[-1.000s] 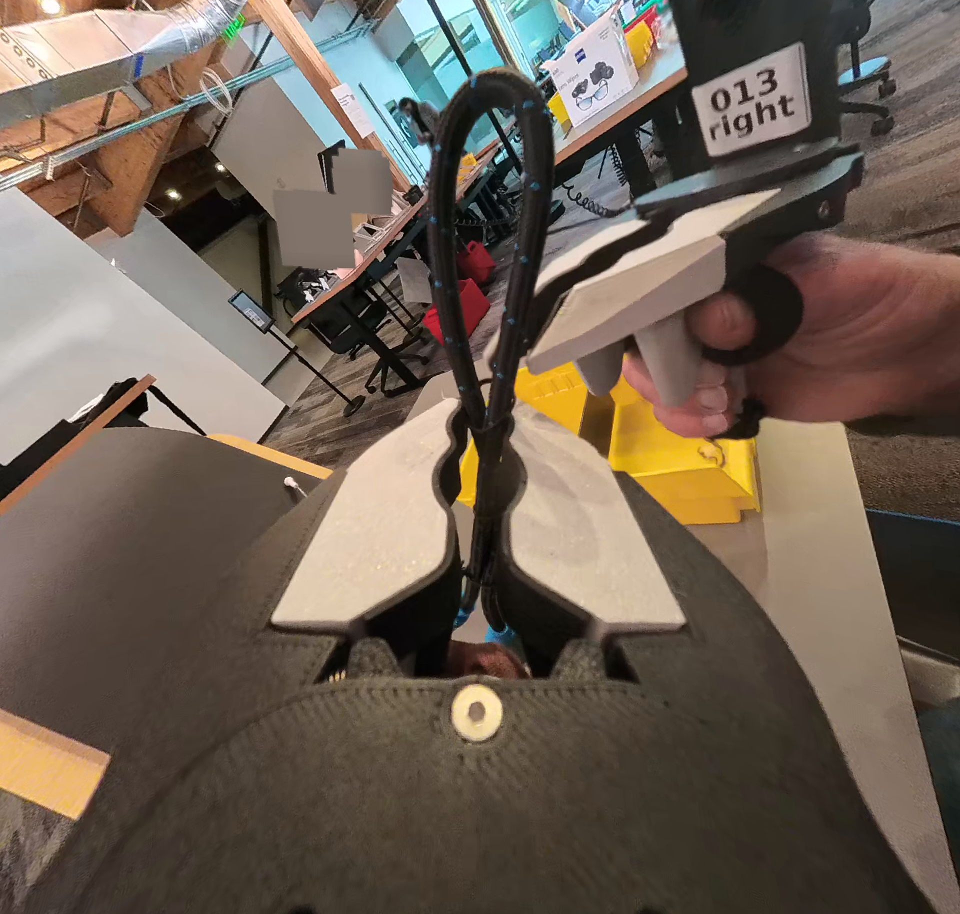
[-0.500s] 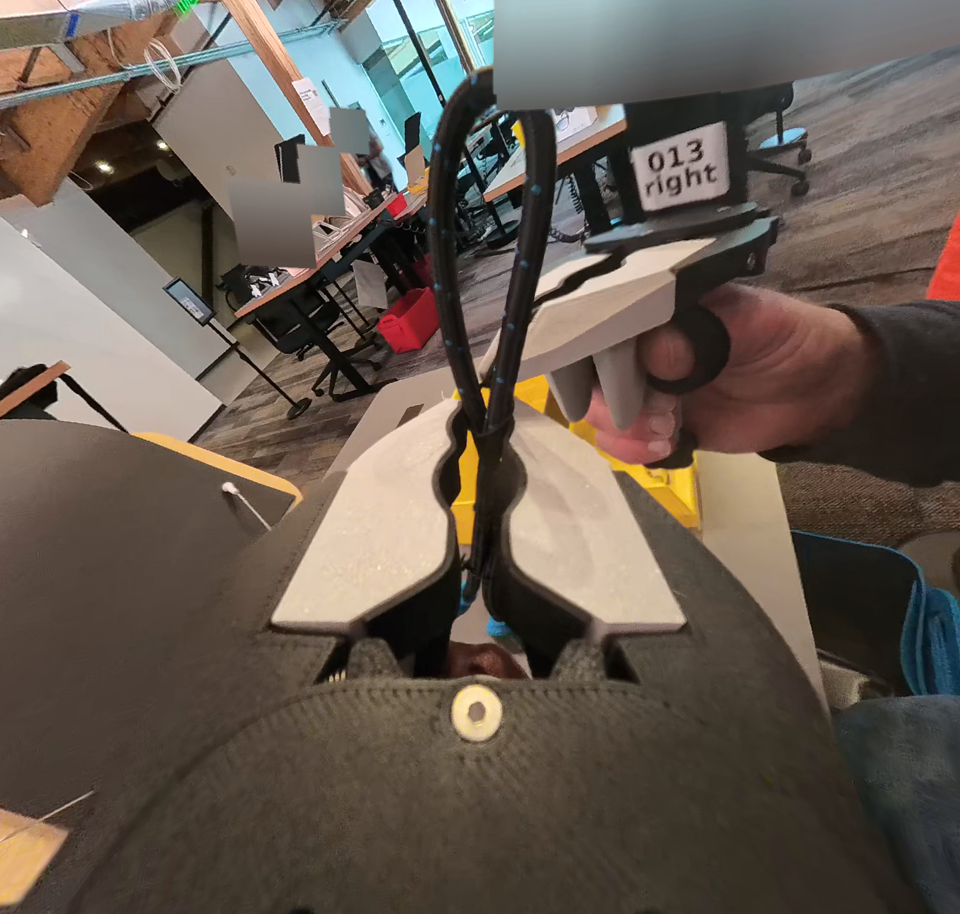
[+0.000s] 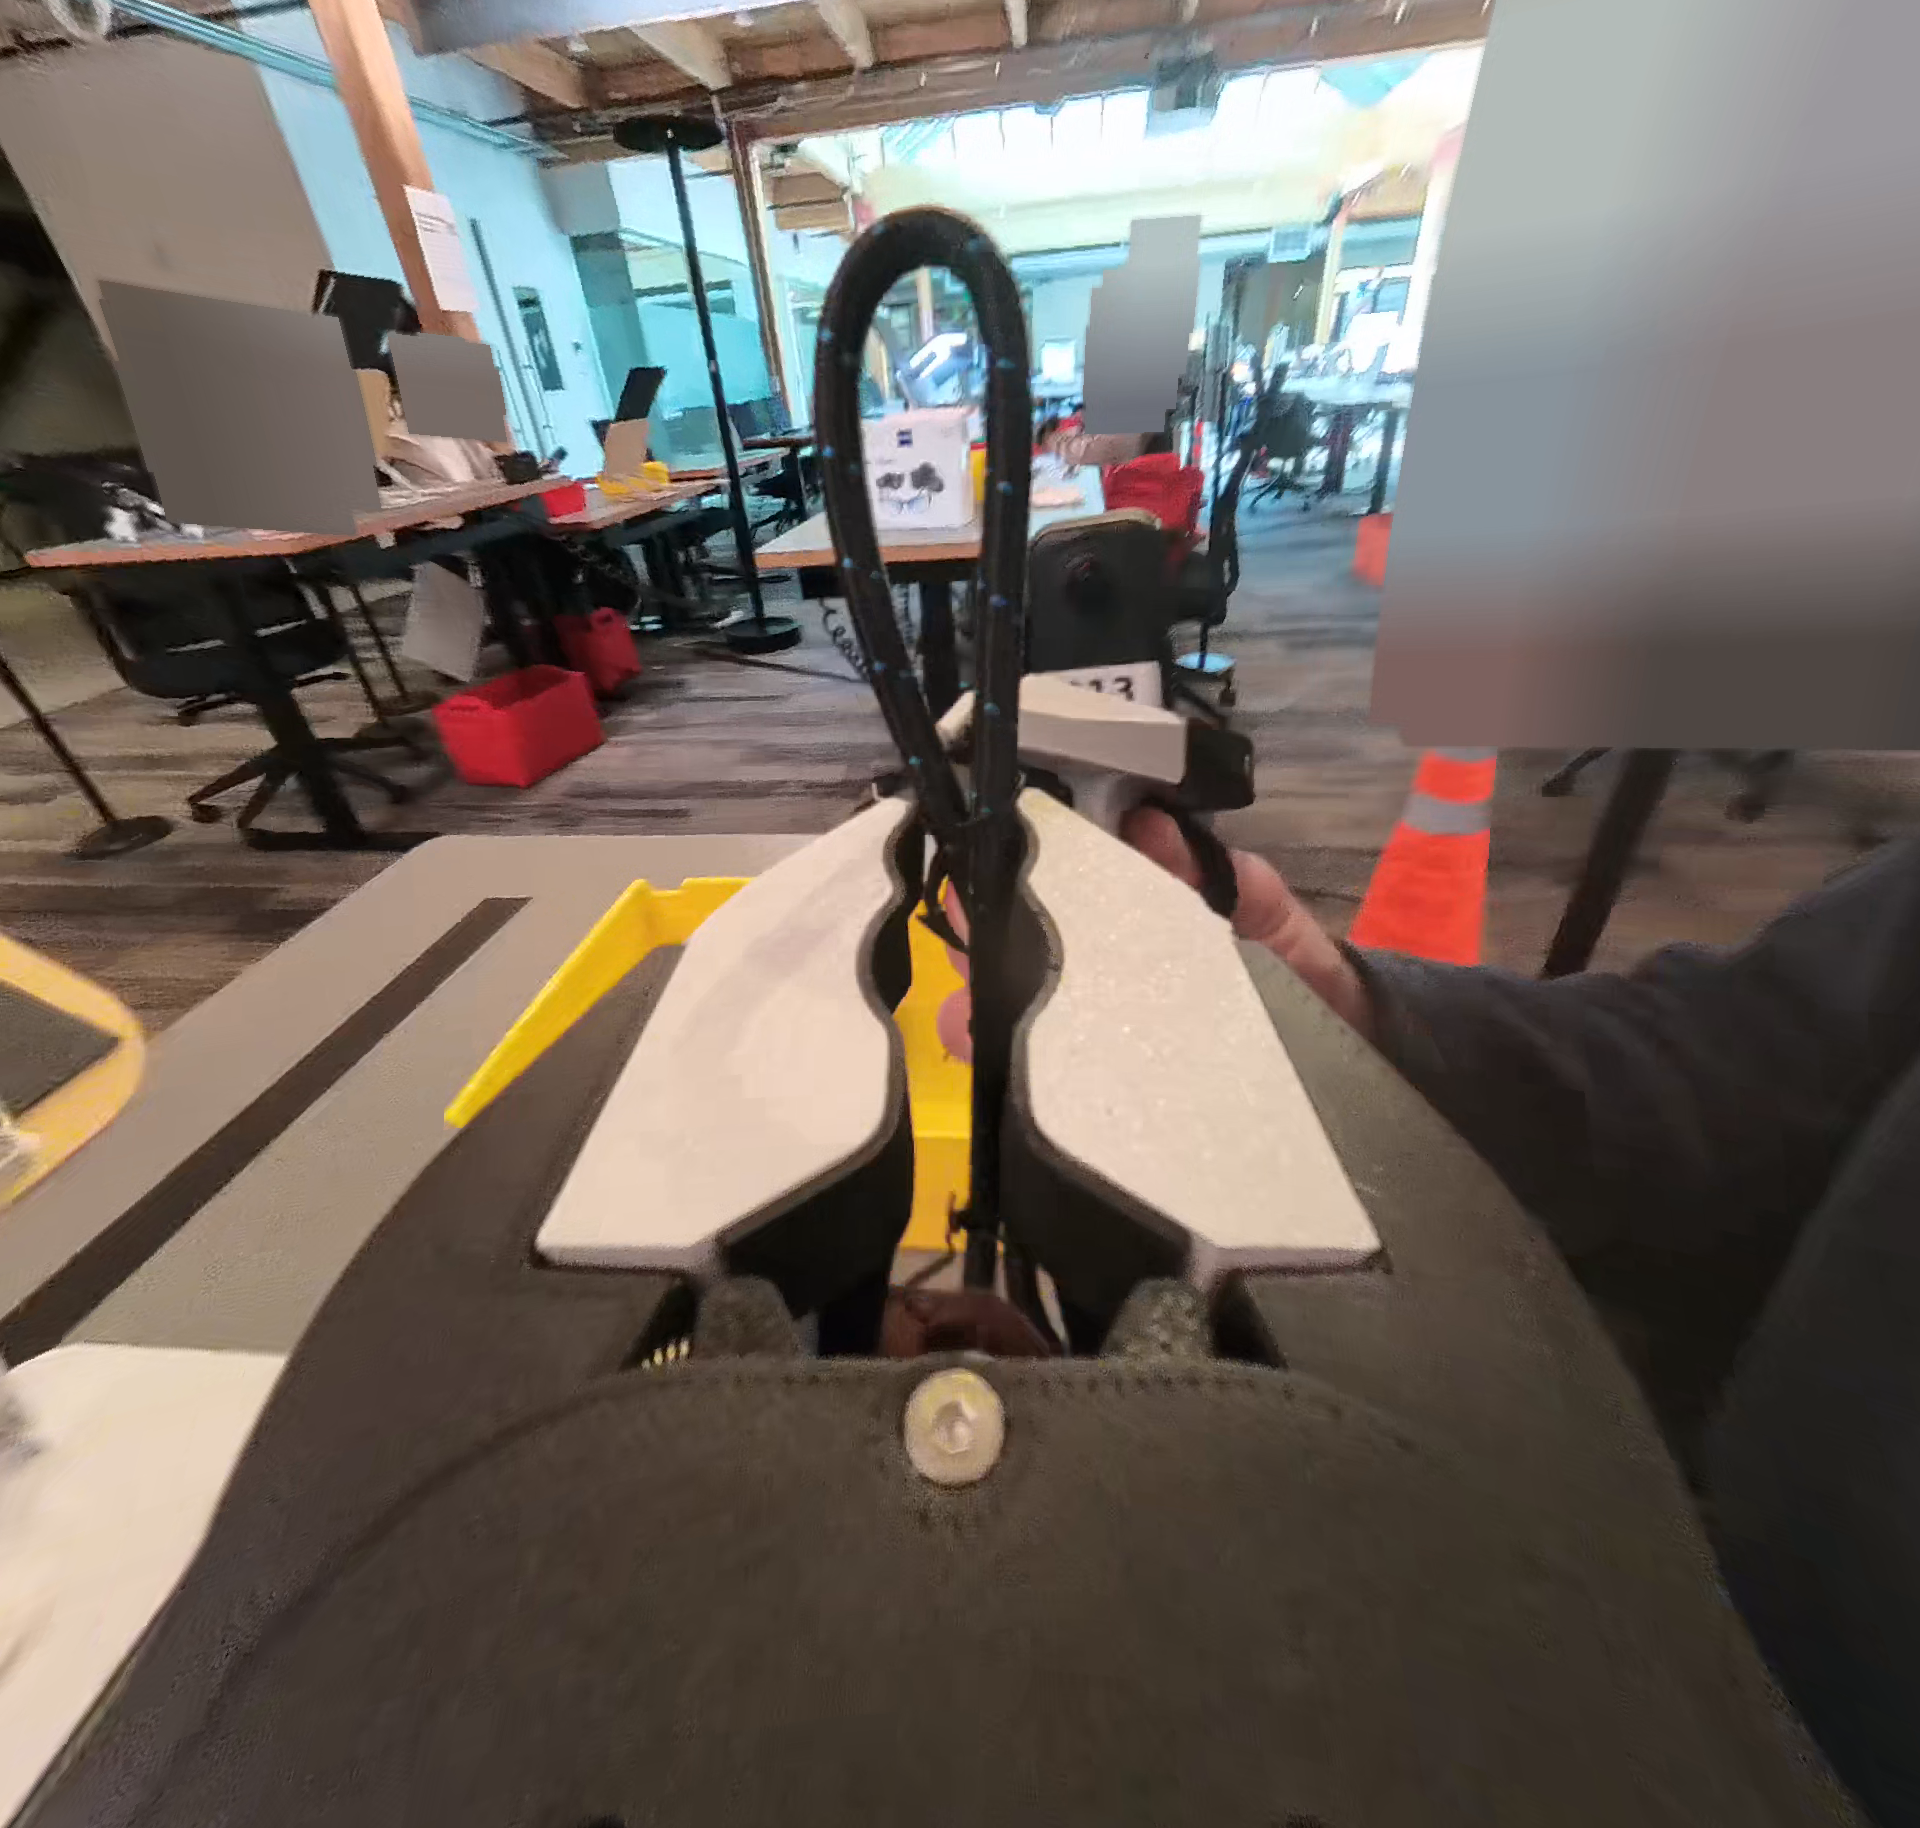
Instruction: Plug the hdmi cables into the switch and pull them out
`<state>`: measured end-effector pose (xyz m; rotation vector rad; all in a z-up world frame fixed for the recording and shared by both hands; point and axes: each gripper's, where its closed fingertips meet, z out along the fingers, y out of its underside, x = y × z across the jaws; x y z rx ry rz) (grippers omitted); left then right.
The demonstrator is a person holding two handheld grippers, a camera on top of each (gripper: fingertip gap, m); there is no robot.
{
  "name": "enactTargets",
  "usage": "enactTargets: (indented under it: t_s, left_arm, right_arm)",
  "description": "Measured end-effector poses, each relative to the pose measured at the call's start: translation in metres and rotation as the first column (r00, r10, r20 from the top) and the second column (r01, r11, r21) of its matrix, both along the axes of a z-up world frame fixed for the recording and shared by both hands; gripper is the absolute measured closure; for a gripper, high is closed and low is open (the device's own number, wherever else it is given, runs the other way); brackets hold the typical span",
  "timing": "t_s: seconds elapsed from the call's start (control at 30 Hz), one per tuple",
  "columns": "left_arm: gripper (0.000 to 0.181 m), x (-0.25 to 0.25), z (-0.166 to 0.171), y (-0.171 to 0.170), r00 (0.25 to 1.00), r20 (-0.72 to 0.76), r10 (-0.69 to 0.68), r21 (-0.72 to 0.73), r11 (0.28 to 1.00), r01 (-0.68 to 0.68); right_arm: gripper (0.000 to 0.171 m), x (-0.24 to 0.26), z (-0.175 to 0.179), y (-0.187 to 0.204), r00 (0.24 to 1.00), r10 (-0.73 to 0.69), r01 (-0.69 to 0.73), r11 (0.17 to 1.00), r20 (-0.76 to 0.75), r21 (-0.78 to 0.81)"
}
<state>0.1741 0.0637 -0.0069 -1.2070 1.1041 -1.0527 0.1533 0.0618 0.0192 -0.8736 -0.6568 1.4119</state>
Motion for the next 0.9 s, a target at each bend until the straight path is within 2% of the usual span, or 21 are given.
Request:
enactTargets:
  t_s: [0.13,0.57,0.7,0.73,0.83,0.9]
  left_arm:
    - [0.167,-0.008,0.005,-0.001,0.995,0.094,-0.041,-0.043,0.998,0.045]
    - [0.166,-0.009,0.004,-0.002,0.997,0.059,-0.059,0.005,0.998,0.059]
    - [0.172,-0.007,-0.002,0.007,0.999,-0.022,0.045,0.076,0.996,-0.043]
    - [0.173,-0.008,-0.003,0.012,0.994,-0.045,0.096,0.114,0.989,-0.09]
    - [0.173,-0.007,-0.006,0.016,0.977,-0.114,0.182,0.239,0.959,-0.151]
    - [0.173,-0.008,-0.004,0.016,0.972,-0.122,0.2,0.269,0.949,-0.162]
  right_arm:
    - [0.171,-0.001,-0.003,0.001,1.0,0.031,-0.031,0.999,-0.001,-0.016]
    - [0.171,-0.002,-0.008,-0.001,0.993,0.114,-0.115,0.992,-0.028,-0.043]
    - [0.169,0.003,-0.01,0.006,0.999,0.021,-0.02,0.999,0.036,-0.027]
    - [0.16,0.004,-0.011,0.006,0.997,-0.018,0.019,1.0,0.081,-0.009]
    - [0.15,0.004,-0.017,0.007,0.951,-0.179,0.156,0.982,0.253,0.109]
    - [0.148,0.006,-0.017,0.008,0.908,-0.269,0.223,0.96,0.323,0.173]
